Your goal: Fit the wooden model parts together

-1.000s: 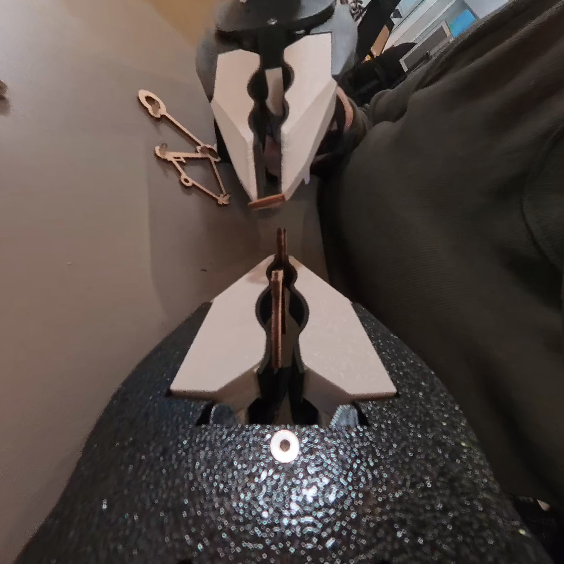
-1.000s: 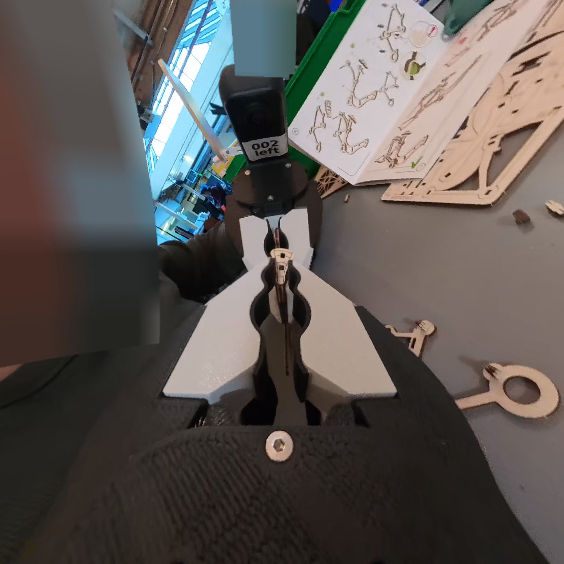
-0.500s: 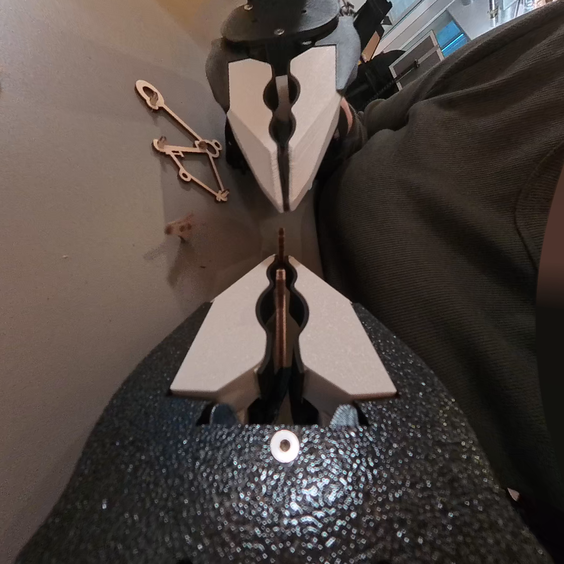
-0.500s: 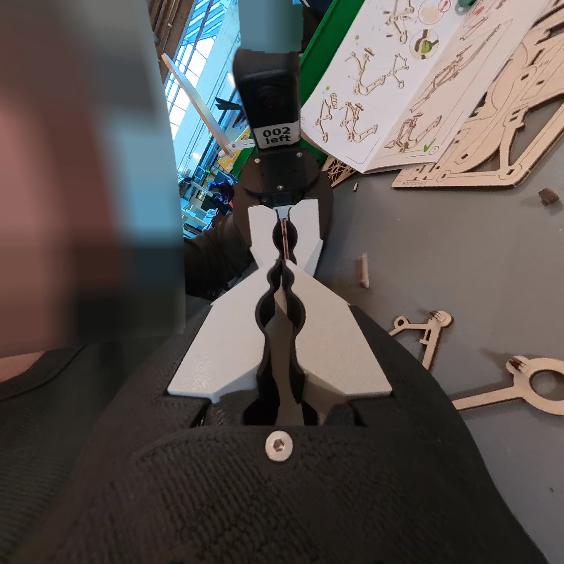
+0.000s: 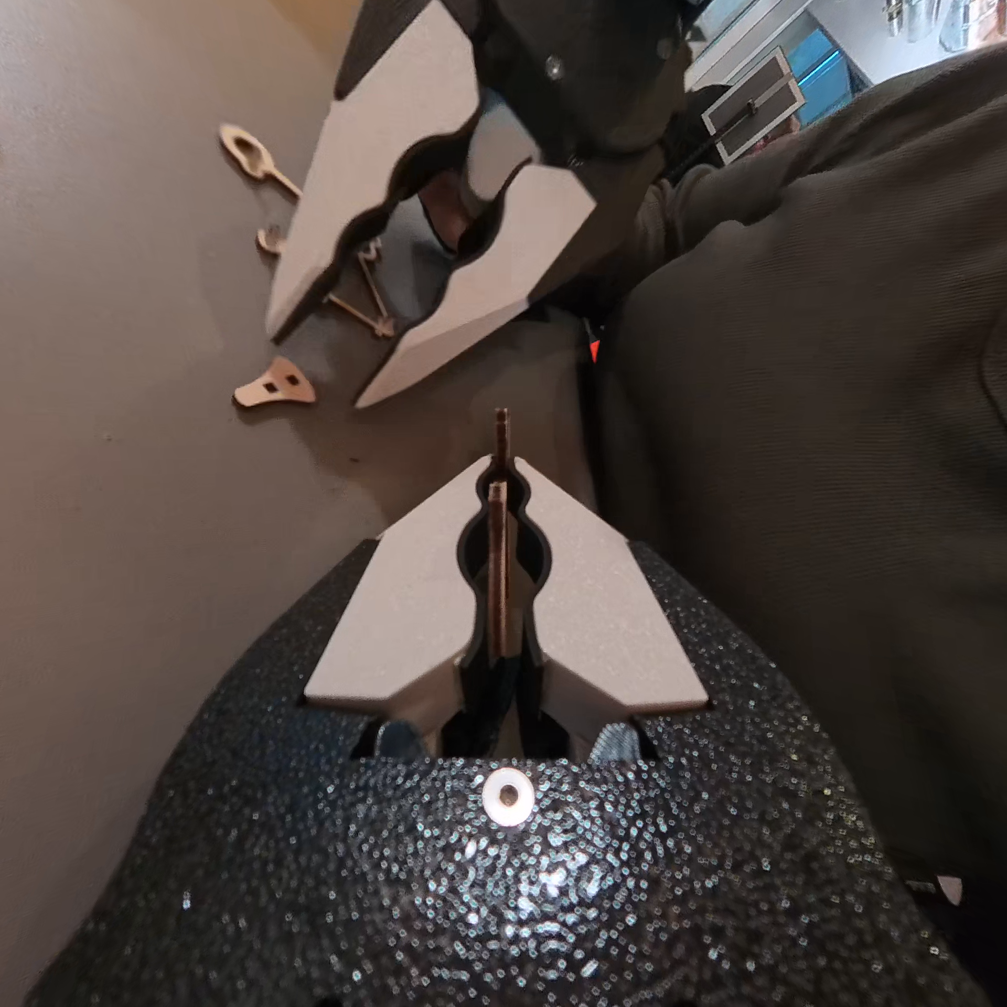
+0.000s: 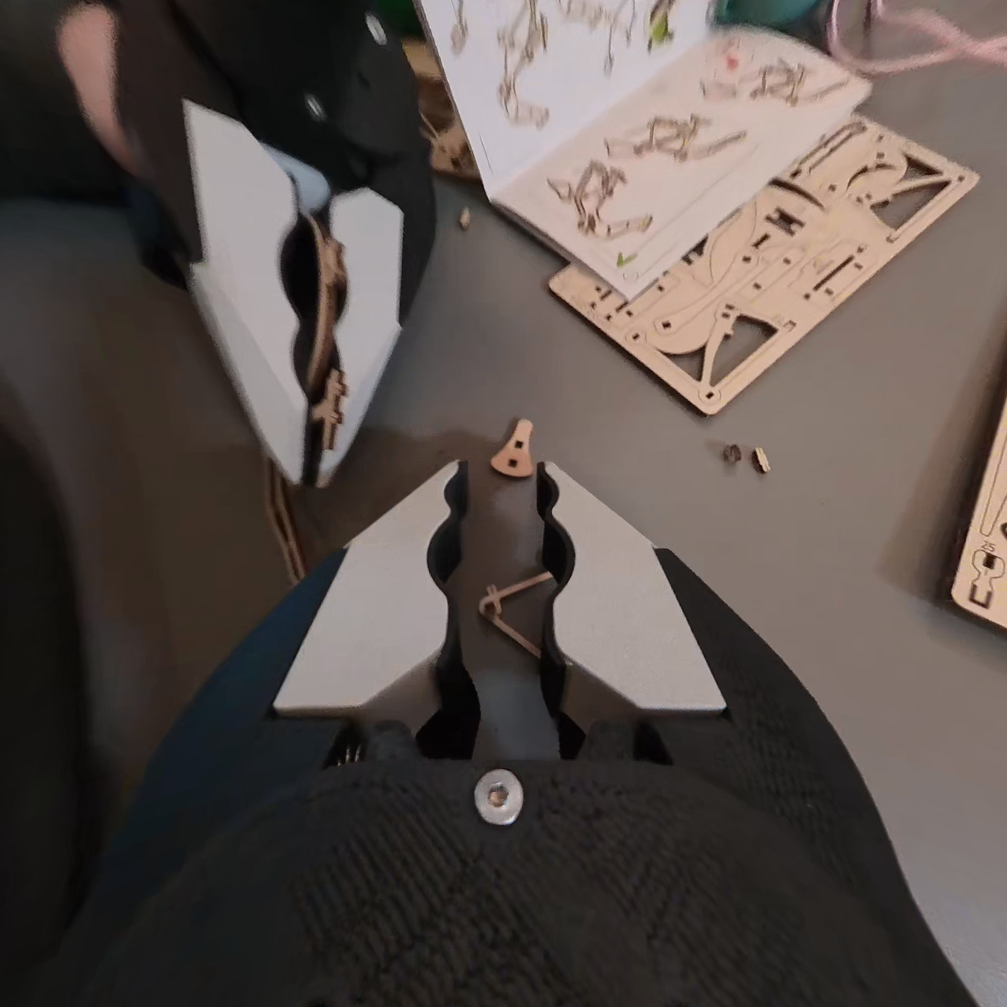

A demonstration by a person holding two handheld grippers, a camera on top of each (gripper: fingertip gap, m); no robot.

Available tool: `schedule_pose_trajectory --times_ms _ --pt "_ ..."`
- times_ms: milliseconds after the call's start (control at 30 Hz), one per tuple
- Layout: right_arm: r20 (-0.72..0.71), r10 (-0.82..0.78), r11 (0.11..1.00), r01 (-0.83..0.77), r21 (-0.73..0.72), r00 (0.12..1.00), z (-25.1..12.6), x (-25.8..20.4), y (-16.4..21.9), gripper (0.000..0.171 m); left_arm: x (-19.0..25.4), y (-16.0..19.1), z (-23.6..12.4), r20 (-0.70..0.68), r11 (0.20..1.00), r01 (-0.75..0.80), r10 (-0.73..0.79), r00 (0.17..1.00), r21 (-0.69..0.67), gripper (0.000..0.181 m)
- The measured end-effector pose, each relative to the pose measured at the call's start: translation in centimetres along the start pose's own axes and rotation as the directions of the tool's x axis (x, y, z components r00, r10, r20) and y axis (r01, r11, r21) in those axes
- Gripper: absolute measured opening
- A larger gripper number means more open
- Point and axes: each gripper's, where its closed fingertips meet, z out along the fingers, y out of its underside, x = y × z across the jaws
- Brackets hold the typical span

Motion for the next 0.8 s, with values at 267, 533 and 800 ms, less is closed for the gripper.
schedule_pose_trajectory --times_ms 267,533,800 --pt "0.029 -0.065 0.994 0.068 -0.090 0.997 0.5 0.2 0.0 0.008 -0.1 0.2 -0.3 0.009 1.000 0.026 -0.026 1.000 0.009 0.000" --pt "-0.011 -0.230 0.968 0.228 -0.103 0.973 -4.4 2.7 -0.2 0.000 -0.2 0.2 -0.3 0.007 0.999 0.039 -0.039 0.999 0.007 0.000" --pt "0.014 0.031 0.989 -0.028 -0.144 0.999 -0.1 1.4 0.0 0.025 -0.3 0.2 -0.3 0.014 0.999 0.036 -0.036 0.999 0.008 0.000"
